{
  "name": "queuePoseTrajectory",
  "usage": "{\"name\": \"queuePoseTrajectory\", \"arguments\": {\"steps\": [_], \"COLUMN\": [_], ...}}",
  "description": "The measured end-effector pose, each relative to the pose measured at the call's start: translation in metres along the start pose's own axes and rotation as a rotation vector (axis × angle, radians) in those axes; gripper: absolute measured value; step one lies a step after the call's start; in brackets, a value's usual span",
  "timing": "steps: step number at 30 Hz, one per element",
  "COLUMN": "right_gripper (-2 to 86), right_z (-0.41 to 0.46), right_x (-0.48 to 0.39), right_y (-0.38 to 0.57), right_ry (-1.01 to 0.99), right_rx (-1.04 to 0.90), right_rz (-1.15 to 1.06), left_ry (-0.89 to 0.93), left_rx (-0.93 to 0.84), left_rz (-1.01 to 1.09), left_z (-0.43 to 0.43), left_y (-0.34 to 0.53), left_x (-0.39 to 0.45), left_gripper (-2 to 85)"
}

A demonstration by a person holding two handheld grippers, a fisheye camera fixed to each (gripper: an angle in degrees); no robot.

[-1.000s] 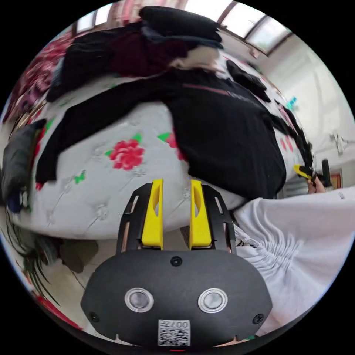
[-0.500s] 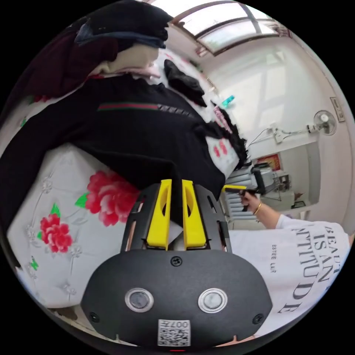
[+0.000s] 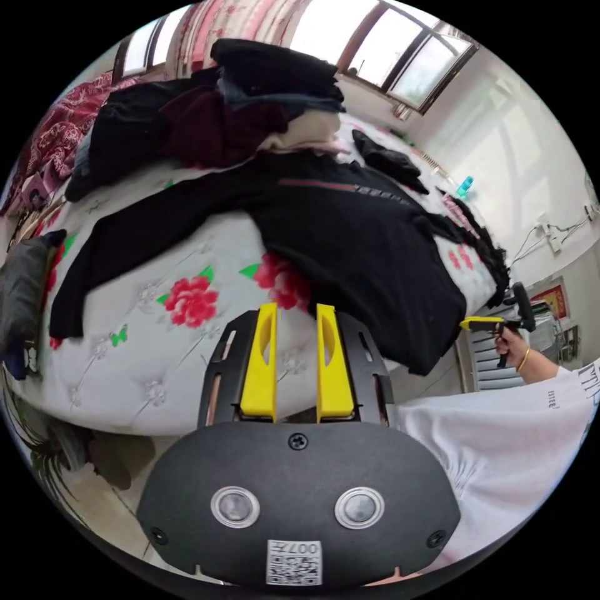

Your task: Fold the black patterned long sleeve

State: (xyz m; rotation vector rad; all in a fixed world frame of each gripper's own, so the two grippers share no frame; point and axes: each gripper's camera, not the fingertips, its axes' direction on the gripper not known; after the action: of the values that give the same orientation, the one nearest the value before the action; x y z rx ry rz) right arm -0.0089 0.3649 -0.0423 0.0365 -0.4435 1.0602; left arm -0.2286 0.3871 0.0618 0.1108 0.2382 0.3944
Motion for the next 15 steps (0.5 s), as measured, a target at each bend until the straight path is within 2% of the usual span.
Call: {"name": "queuePoseTrajectory", "arguments": {"steps": [2,5,8,10,13,15], "right_gripper": [2.3,1.9,1.1,0.6,0.3,0.2], "right_z": [0.004,0.004,0.006,0.004,0.004,0.003], "right_x": [0.006,0.008,0.012,0.013,0.013,0.012], "right_y": [0.000,-0.004,-0.011,-0.014,-0.021,-0.024], "right_ry": [-0.004,0.006,-0.031,-0.014,0.004,0.021], "right_rx": [-0.004,-0.041,-0.107,-0.109,-0.127,-0.138], "right_rz": [0.000,-0.033,-0.065,-0.070,-0.072,-0.077], "left_ry": [0.024,0.048,-0.014,-0.012,0.108,0.194], "left_rx": [-0.043,-0.008,-0.006,-0.067,-0.105,-0.172], "left_rz": [-0.004,0.110,0.261,0.350,0.347,0.271], "left_z": [0.009,0.016,0.025,0.032,0.035,0.047], "left_y": [0.003,0.000,-0.015,-0.040,-0.075,-0.108], "left_x": [-0.007,0.012,0.046,0.071,0.082,0.082], "left_gripper": [11.5,11.2,6.6,3.4,3.3,4.8]}}
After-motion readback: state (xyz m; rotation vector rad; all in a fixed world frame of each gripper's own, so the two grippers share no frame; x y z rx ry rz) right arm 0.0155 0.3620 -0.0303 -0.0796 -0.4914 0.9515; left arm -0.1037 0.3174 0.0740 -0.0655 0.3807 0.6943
